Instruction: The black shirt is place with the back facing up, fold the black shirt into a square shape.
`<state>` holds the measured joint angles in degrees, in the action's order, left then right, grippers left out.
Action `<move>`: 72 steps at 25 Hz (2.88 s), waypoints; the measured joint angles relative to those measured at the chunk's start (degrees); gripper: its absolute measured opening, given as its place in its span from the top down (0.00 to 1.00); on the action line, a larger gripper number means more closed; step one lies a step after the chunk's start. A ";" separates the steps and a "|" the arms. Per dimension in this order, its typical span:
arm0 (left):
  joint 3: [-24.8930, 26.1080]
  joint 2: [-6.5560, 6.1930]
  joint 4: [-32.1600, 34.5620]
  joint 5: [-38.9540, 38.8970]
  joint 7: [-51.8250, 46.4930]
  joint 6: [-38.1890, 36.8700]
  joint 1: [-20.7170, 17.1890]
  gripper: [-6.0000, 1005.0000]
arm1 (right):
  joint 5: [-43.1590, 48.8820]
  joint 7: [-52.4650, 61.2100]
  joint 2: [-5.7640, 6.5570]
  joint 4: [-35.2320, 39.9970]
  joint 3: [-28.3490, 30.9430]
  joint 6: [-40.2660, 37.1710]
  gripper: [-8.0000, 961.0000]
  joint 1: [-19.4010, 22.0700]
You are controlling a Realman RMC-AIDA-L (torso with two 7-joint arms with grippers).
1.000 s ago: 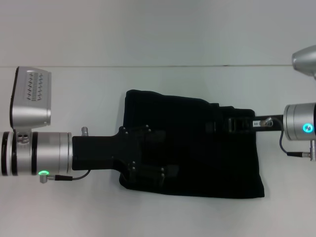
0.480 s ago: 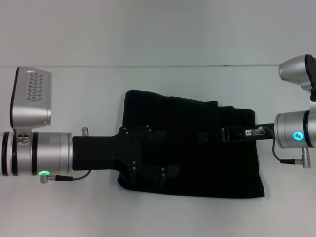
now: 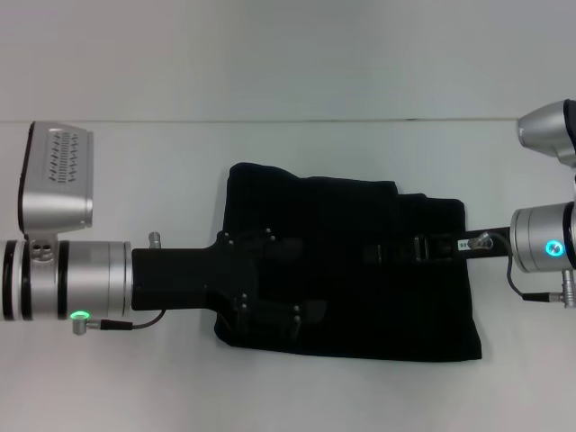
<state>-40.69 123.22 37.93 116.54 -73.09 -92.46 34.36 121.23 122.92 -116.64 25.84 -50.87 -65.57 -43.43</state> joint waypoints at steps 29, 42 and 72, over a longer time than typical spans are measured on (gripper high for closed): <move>-0.05 0.27 -0.14 -0.07 0.00 0.55 0.27 0.07 | 2.26 0.57 2.25 0.60 -0.32 -0.89 0.33 0.50; -0.09 0.17 0.02 -0.09 -0.10 0.62 0.93 0.07 | 2.26 1.14 3.08 0.62 0.07 -4.82 0.20 0.38; 0.00 0.00 -0.01 -0.08 -0.21 0.71 0.53 0.07 | 2.25 1.54 2.66 0.08 -1.62 -8.42 0.21 0.08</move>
<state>-40.69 123.22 37.91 116.45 -73.30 -91.75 34.89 123.48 124.46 -113.98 25.92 -52.49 -73.99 -43.35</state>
